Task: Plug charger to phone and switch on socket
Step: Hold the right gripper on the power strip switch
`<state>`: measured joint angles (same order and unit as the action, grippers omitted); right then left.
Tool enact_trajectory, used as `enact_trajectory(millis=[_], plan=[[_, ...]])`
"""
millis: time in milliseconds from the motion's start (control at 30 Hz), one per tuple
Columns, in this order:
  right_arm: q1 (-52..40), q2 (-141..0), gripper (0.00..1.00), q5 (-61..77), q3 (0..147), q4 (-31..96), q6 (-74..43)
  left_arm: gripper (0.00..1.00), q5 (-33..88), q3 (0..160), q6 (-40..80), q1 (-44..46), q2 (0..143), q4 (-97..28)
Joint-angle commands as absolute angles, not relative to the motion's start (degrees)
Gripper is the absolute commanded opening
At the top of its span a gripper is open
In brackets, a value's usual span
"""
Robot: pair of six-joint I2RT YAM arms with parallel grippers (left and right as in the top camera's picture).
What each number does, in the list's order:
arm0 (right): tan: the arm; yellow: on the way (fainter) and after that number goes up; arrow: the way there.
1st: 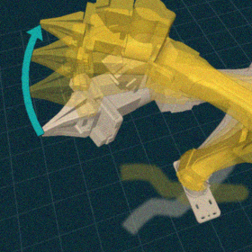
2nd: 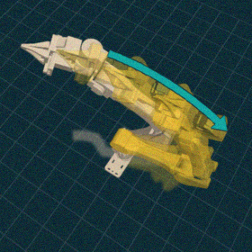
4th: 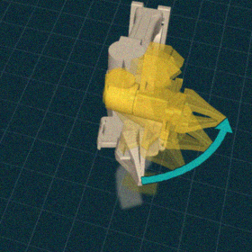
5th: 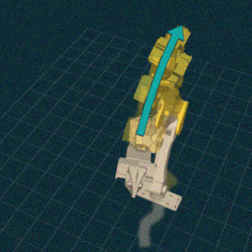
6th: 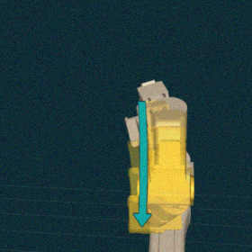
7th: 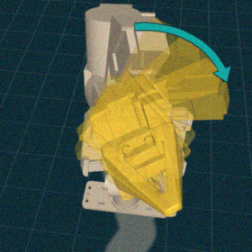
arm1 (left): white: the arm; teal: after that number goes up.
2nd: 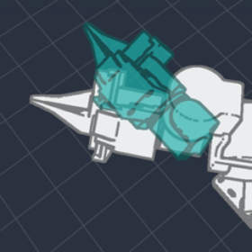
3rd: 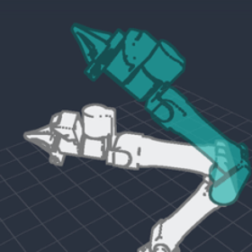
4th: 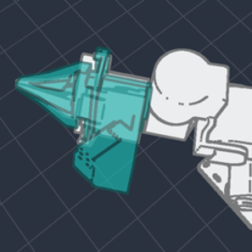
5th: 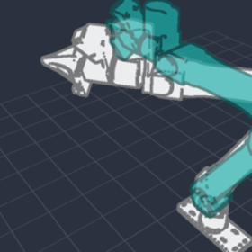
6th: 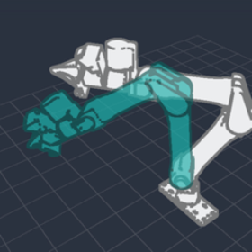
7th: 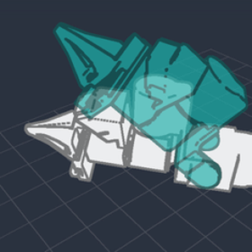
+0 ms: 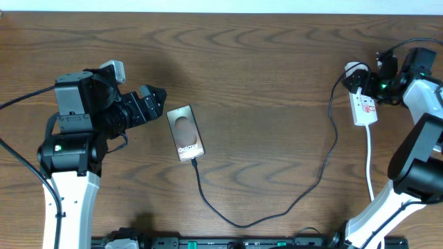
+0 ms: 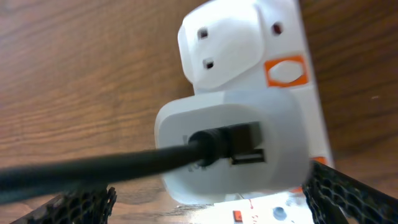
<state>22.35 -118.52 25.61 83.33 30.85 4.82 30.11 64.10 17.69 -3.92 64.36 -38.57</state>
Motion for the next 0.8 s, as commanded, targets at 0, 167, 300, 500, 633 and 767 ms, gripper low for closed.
enact_trajectory(millis=[0, 167, 300, 500, 633, 767], plan=[[21.3, -121.0, 0.96, 27.3, 84.2, 31.1, 3.4, 0.9, 30.4, 64.1, 16.5, -3.8, 64.0, -38.6], [21.3, -121.7, 0.96, 28.2, 84.1, 31.7, 3.0, 0.9, 30.4, 64.1, 16.5, -3.8, 64.0, -38.6], [21.3, -121.7, 0.95, 28.2, 84.2, 32.6, 3.0, 0.9, 30.4, 64.1, 16.5, -3.8, 64.0, -38.6], [21.3, -121.7, 0.95, 28.3, 84.2, 33.8, 3.0, 0.9, 30.4, 64.1, 16.5, -3.8, 64.0, -38.6], [21.3, -121.7, 0.95, 28.3, 84.2, 34.4, 3.0, 0.9, 30.4, 64.1, 16.5, -3.8, 64.0, -38.6], [21.3, -121.7, 0.95, 29.3, 84.2, 34.5, 2.8, 0.9, 30.4, 64.1, 16.5, -3.8, 64.0, -38.6]])
